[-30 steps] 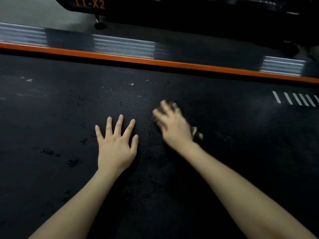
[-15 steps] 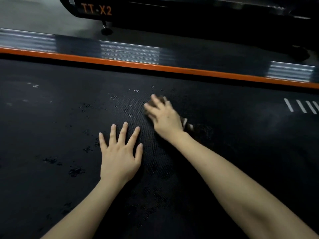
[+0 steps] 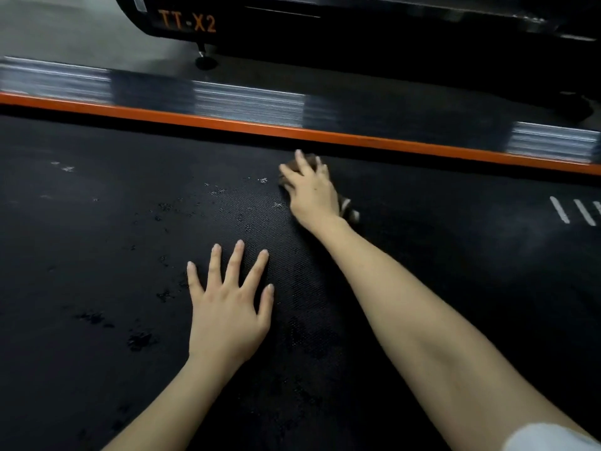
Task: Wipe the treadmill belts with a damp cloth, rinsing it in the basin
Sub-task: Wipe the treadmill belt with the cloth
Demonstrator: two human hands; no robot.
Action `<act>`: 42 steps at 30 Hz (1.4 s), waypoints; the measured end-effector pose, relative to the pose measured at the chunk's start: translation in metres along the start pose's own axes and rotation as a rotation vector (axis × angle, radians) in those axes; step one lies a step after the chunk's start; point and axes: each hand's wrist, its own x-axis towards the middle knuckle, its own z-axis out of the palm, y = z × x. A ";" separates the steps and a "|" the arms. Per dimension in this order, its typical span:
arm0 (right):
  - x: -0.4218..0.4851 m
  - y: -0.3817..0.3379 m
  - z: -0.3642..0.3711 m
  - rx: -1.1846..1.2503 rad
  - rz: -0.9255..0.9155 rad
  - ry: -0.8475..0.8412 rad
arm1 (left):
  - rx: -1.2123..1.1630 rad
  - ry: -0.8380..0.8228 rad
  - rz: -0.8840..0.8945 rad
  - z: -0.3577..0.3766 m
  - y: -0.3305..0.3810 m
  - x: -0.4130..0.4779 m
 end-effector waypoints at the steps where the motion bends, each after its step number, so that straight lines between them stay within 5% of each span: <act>1: 0.001 -0.005 -0.001 -0.001 -0.071 -0.037 | 0.000 0.002 0.005 0.000 -0.001 0.000; 4: 0.006 0.040 -0.016 -0.075 -0.107 -0.010 | 0.000 0.005 0.013 0.000 -0.003 -0.001; 10: 0.014 0.114 -0.036 -0.069 0.387 0.086 | 0.004 0.014 0.001 0.002 0.001 -0.001; 16: 0.039 0.017 -0.002 0.004 0.101 -0.005 | 0.012 0.006 -0.002 0.000 0.000 -0.001; 20: 0.037 0.034 -0.014 -0.051 -0.097 -0.079 | 0.001 0.002 0.000 -0.001 -0.001 -0.001; 27: -0.002 0.097 -0.041 -0.072 0.267 0.059 | -0.004 0.000 -0.020 -0.001 0.002 -0.001; 33: -0.093 0.027 -0.017 0.031 -0.179 -0.038 | -0.001 -0.027 -0.032 -0.002 0.002 -0.001; 37: -0.174 0.049 -0.040 0.034 -0.496 -0.130 | 0.004 -0.029 -0.032 -0.002 0.001 -0.001; 42: -0.170 0.097 -0.061 0.021 0.113 0.019 | -0.005 -0.035 -0.035 -0.002 0.003 -0.001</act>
